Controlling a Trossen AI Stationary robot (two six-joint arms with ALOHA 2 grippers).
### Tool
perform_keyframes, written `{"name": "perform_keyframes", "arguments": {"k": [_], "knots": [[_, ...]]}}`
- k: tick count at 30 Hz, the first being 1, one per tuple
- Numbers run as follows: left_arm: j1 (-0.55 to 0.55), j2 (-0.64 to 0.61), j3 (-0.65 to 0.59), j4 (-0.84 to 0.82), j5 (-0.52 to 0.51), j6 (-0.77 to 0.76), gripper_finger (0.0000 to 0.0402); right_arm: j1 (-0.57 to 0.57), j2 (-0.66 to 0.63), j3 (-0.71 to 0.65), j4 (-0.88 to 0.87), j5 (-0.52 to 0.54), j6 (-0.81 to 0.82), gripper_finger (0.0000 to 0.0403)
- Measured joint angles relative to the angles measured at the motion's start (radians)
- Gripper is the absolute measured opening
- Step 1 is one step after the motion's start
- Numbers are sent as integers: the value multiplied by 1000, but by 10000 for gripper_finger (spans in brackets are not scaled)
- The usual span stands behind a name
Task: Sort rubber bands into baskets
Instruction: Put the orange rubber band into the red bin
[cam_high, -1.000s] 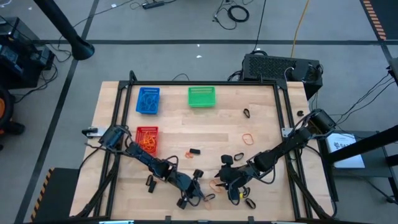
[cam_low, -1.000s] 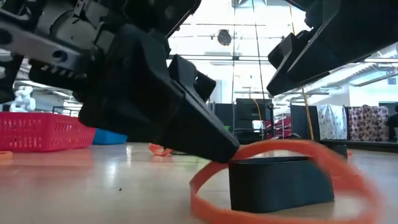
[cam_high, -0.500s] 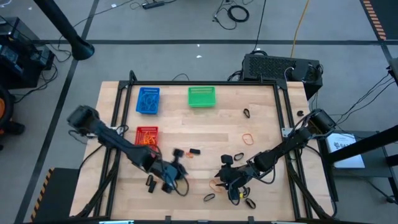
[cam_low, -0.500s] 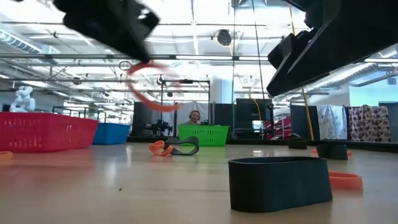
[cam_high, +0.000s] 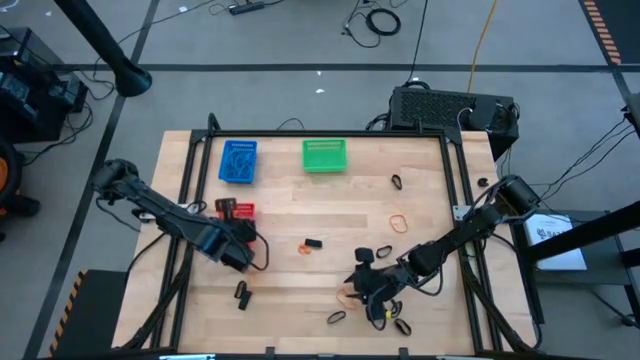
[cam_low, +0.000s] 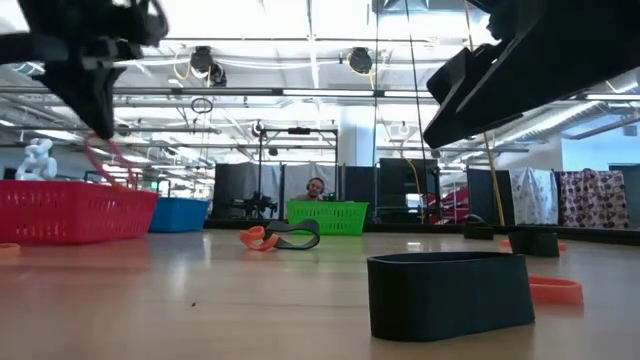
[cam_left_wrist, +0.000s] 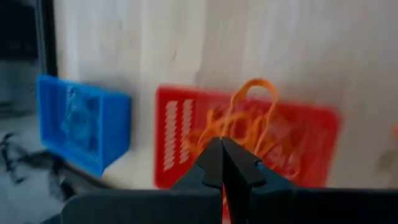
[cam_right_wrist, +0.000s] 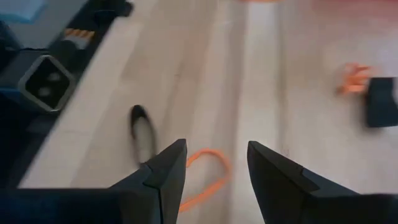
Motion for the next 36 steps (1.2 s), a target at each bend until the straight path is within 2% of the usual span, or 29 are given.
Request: {"name": "perform_keyframes", "arguments": {"k": [5,15,21,30,36], "knots": [[18,0,-66,-14,0,-7,0,-1,0,0,-1,110,-10,164],[95,1,-187,-15,35,-7,1,-1,0,0,-1,106,-10,164],[100,1,-203,-3,35,-7,18,0,0,0,-1,106,-10,164],[100,1,-203,61,40,1,22,-8,0,0,-2,115,-25,164],[100,1,-203,100,39,1,23,-54,0,0,-2,190,-34,164]]}}
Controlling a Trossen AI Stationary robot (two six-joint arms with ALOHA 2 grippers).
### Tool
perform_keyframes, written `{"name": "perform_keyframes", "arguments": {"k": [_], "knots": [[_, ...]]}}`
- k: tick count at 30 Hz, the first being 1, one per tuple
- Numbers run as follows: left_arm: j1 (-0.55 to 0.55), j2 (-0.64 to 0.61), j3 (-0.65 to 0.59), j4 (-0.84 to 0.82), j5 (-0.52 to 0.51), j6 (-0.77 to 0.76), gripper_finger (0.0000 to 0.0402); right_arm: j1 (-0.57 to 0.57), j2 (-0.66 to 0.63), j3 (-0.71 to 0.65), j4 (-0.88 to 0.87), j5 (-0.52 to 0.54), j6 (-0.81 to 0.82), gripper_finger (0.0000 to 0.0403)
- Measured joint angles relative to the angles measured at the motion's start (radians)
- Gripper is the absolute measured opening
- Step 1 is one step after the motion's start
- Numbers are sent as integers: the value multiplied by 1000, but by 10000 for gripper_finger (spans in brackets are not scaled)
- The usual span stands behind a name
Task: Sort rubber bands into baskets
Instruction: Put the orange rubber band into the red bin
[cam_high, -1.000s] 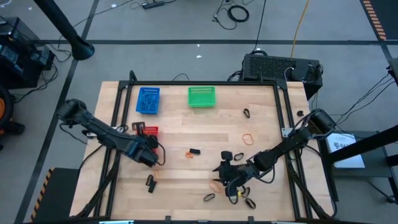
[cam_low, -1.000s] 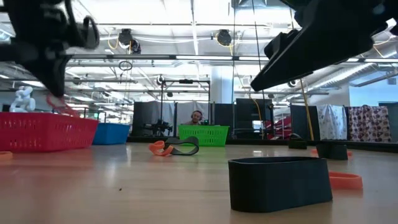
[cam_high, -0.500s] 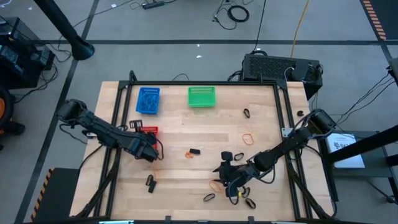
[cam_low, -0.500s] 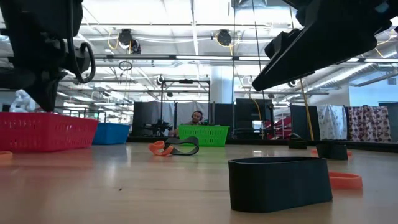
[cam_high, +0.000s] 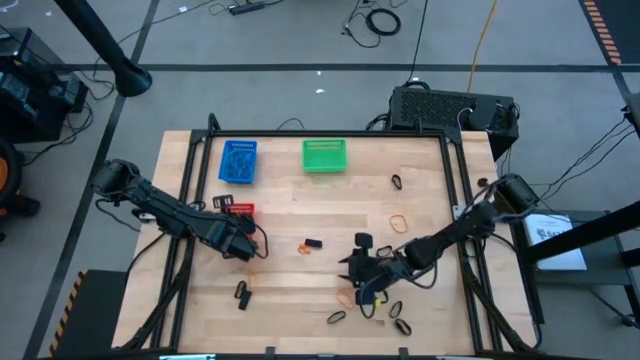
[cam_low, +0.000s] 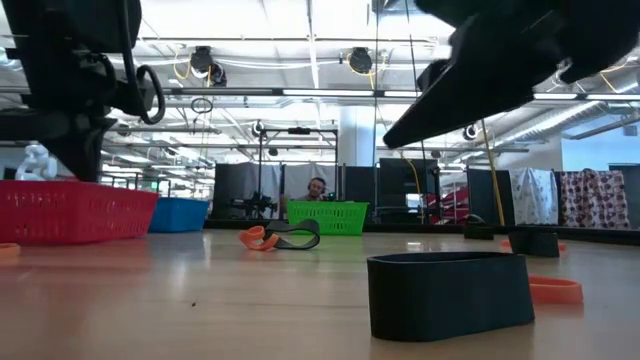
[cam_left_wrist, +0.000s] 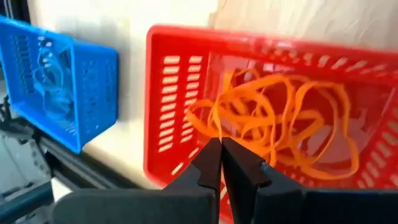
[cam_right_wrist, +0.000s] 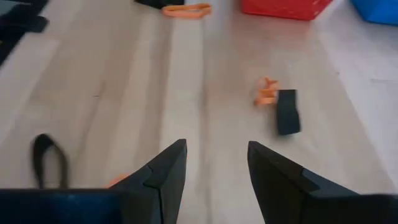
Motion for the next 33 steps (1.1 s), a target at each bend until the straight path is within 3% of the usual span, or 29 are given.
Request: {"name": "perform_keyframes", "arguments": {"k": [15,20,24,29,33], "knots": [[0,0,15,23,-36,3,25,-112,0,0,0,-9,-51,164],[0,0,35,37,-67,0,65,-120,0,0,-1,-9,-51,164],[0,0,36,102,-86,2,100,-120,0,0,-6,-10,-51,164],[1,0,41,162,-108,-7,107,-119,0,0,-8,-60,-51,164],[0,0,41,408,-126,75,107,-119,0,0,-8,-89,-51,164]]}}
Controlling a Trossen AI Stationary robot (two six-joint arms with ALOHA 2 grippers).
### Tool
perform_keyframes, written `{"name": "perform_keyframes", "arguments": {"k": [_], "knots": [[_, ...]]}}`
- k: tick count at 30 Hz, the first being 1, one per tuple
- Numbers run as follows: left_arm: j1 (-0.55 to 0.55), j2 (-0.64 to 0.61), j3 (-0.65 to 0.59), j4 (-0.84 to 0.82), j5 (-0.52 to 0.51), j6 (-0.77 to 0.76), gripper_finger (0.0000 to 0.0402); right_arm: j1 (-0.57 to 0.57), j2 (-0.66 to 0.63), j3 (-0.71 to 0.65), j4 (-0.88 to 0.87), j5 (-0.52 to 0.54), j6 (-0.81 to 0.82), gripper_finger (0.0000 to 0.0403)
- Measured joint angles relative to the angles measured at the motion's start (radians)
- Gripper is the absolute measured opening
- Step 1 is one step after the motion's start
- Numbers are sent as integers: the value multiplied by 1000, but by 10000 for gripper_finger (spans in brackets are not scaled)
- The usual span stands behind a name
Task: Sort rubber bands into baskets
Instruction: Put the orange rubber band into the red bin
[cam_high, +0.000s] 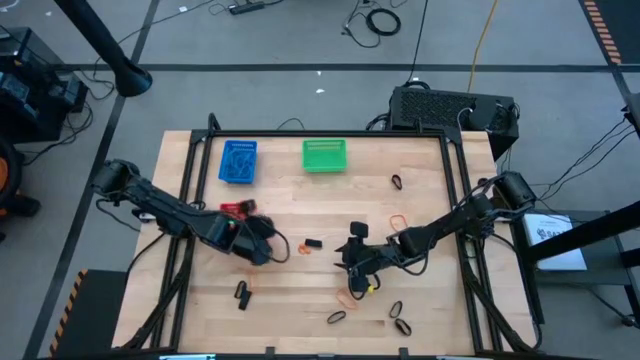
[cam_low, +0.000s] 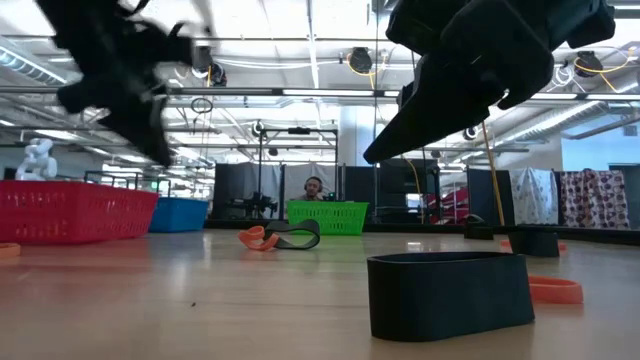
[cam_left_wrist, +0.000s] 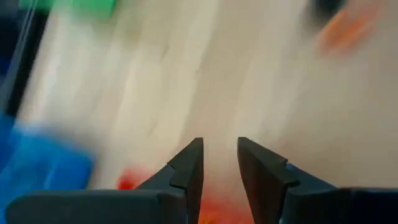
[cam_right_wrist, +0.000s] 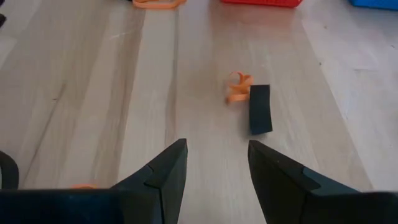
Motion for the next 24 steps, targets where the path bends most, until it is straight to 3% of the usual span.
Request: {"name": "perform_keyframes", "arguments": {"k": [5,8,17,24], "knots": [[0,36,-13,481,87,253,107,0,0,0,1,1,0,164],[-1,101,-29,668,152,349,107,0,0,0,1,1,0,164],[8,358,-33,855,133,393,107,0,0,0,-14,1,4,164],[27,406,-33,859,108,364,107,0,0,0,-13,1,4,164]]}}
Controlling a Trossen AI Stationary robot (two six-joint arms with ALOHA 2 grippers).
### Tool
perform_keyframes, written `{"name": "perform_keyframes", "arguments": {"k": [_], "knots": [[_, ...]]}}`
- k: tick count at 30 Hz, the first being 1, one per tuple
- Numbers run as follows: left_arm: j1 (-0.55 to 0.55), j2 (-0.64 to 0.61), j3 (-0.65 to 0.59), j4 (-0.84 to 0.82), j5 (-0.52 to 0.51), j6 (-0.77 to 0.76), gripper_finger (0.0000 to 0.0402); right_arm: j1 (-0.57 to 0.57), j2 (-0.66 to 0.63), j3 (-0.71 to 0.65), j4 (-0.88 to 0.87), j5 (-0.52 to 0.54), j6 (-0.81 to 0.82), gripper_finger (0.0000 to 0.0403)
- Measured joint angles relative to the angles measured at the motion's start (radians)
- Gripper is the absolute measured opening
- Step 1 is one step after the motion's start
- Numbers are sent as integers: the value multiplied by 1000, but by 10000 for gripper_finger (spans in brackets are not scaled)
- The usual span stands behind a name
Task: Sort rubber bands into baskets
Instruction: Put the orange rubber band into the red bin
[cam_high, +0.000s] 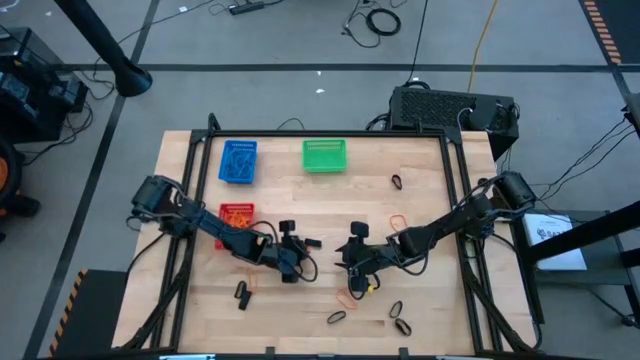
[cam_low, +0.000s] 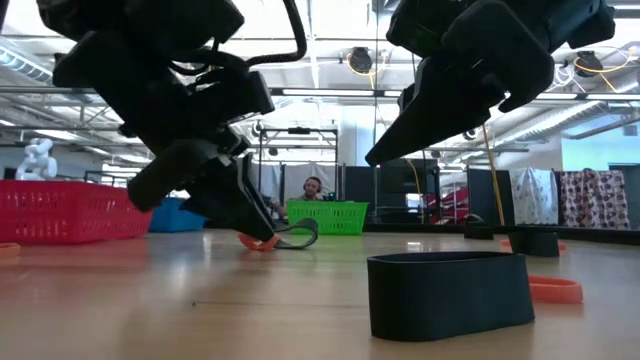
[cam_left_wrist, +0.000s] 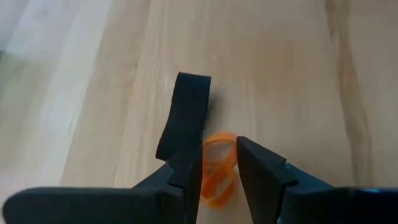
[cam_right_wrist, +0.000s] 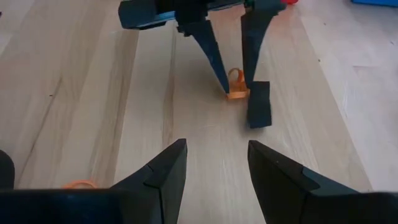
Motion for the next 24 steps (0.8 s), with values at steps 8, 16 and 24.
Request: {"name": "perform_keyframes", "arguments": {"k": [8,16,24], "knots": [[-1,0,0,-37,-34,-47,107,-20,0,0,2,8,12,164],[-1,0,0,-81,-25,-71,102,-33,0,0,5,8,26,164],[-8,-1,0,-101,-40,-71,10,-33,0,0,9,8,24,164]]}}
